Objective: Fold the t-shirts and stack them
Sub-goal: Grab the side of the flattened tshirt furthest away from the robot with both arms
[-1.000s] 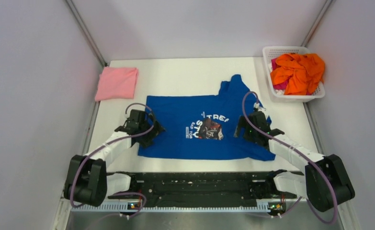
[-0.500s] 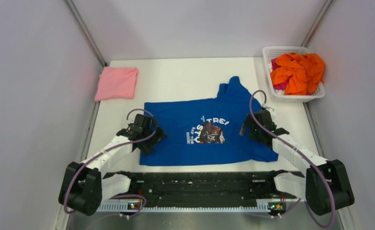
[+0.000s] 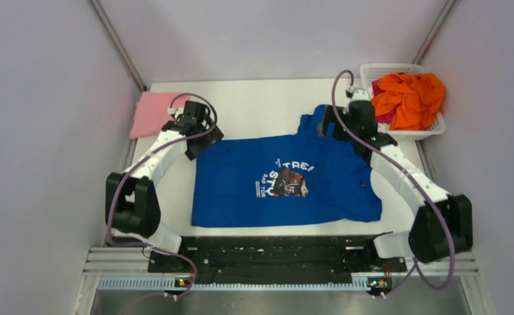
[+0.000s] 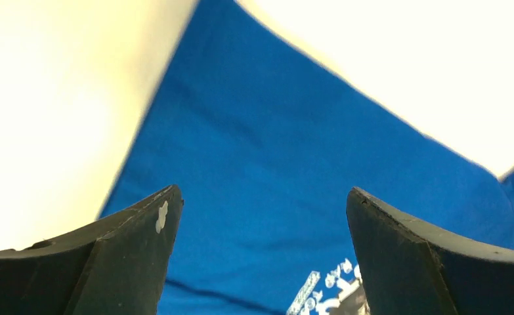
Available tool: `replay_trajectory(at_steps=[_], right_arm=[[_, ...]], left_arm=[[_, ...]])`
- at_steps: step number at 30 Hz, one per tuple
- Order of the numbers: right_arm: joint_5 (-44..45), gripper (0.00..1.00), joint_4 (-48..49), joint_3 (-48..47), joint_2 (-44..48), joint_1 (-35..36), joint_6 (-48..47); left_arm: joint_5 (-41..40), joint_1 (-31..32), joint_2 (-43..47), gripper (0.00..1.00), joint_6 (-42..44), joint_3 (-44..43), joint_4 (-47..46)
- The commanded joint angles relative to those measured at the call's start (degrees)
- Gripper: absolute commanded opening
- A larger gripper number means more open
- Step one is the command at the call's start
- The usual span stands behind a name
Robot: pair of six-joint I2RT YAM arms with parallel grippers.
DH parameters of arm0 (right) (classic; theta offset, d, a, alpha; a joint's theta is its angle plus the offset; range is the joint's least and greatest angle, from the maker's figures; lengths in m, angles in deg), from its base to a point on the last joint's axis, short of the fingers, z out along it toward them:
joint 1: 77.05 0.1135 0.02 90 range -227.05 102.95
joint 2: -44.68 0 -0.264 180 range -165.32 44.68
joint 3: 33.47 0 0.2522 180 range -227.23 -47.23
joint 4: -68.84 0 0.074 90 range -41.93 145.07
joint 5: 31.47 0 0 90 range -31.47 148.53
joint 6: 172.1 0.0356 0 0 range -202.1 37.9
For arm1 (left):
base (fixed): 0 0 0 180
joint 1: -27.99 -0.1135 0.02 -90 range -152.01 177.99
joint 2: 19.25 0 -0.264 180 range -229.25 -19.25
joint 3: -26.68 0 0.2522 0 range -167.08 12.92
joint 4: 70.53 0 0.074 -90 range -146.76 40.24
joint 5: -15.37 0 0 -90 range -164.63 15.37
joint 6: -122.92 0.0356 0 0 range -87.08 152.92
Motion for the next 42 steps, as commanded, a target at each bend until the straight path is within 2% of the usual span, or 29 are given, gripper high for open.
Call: replay_trajectory(at_steps=[1, 3, 6, 11, 22, 26, 29, 36, 42], right_arm=[[-4.0, 0.99, 2.6, -13.1, -13.6, -0.5, -10.1], [-4.8, 0.99, 1.4, -19.8, -20.6, -0.4, -10.1], [-10.7, 0.99, -1.6, -30.3, -31.1, 0.0, -7.6], [-10.0, 0.99, -4.4, -41.9, -44.3, 2.8, -6.7], [-14.6, 0.99, -6.9, -53.0, -60.7, 5.2, -5.0], [-17.6, 0.99, -7.3, -56.7, -64.5, 6.6, -6.9], [-17.5, 0.99, -7.4, -59.1, -65.9, 8.2, -12.0], [-9.5, 0.99, -9.3, -65.8, -63.8, 8.4, -17.8], [-4.3, 0.99, -6.3, -67.1, -61.3, 6.7, -16.7]], left_arm=[[-4.1, -3.6, -9.4, 0.99, 6.4, -9.0, 4.4], [-4.1, -4.8, -13.9, 0.99, 7.1, -13.8, 6.0], [-3.0, -6.0, -18.2, 0.99, 7.4, -16.8, 6.7], [-2.7, -7.4, -20.5, 0.99, 8.0, -18.1, 6.0], [-2.5, -9.9, -21.9, 0.99, 8.3, -17.6, 5.9], [-2.3, -10.2, -21.3, 0.99, 8.3, -16.9, 5.6], [-2.2, -10.3, -21.1, 0.99, 8.7, -16.9, 5.6], [-1.2, -10.4, -23.5, 0.98, 9.2, -19.4, 6.3], [-3.4, -10.5, -28.0, 0.88, 8.4, -23.6, 10.2]])
